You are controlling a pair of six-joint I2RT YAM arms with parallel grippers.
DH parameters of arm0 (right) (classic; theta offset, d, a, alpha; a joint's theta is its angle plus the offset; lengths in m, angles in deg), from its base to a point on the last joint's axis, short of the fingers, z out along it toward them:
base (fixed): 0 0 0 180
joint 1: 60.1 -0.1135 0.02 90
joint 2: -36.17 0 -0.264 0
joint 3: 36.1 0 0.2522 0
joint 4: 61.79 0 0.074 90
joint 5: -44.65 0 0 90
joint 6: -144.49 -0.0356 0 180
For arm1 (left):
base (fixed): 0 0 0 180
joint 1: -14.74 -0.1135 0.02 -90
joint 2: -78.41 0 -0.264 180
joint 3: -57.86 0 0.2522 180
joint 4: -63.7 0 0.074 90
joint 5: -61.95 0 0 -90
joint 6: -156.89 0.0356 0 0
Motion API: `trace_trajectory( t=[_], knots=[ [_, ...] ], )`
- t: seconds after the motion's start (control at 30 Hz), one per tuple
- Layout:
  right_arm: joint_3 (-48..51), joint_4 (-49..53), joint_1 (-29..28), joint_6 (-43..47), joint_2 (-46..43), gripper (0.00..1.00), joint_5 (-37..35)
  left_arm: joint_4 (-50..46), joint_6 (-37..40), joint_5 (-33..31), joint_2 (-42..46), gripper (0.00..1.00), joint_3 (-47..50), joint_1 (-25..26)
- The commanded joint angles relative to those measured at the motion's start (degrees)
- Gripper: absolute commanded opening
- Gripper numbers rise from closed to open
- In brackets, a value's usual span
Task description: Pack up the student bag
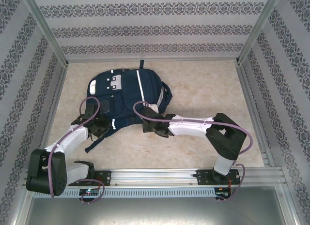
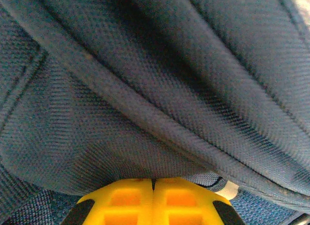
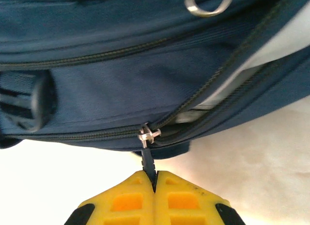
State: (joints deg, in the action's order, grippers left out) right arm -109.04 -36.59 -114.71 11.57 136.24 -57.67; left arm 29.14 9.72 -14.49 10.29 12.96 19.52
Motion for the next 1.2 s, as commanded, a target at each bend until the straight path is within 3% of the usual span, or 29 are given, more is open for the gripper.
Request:
trace_trajectory(
  t=[0.0,0.1,0.23,0.33,0.57,0.77,0.93,1.17],
  knots=[
    [2.2,7.1,2.6,1.5,-1.8,0.00,-3.9,-4.9,1.3,-3.6,0.5,0.00,-0.9,-2.2],
    [0.9,6.6,2.3,1.9,-1.4,0.00,-2.2,-3.4,-2.7,3.7,1.6,0.02,0.2,-1.3],
    [-0.5,5.9,1.3,1.4,-0.2,0.00,-1.1,1.5,-10.3,8.9,4.0,0.27,2.1,4.2],
    [-1.5,6.4,0.4,1.2,0.5,0.00,-1.5,4.0,-14.3,8.7,3.7,0.35,0.8,10.0],
    [-1.2,5.6,0.0,1.6,0.4,0.00,-1.1,9.4,-21.7,1.5,0.6,0.48,-3.0,21.3],
    [-0.4,4.0,0.1,2.0,-0.4,0.00,-0.4,23.1,-26.3,-2.8,-7.7,0.58,-2.4,26.9],
    [-0.1,2.7,0.5,2.5,-1.4,0.00,0.6,29.8,-26.8,-8.4,-14.5,0.64,-3.5,30.0],
    [0.2,1.6,0.6,2.8,-2.2,0.00,2.4,31.0,-24.1,-16.6,-19.2,0.62,-6.5,31.1]
  ],
)
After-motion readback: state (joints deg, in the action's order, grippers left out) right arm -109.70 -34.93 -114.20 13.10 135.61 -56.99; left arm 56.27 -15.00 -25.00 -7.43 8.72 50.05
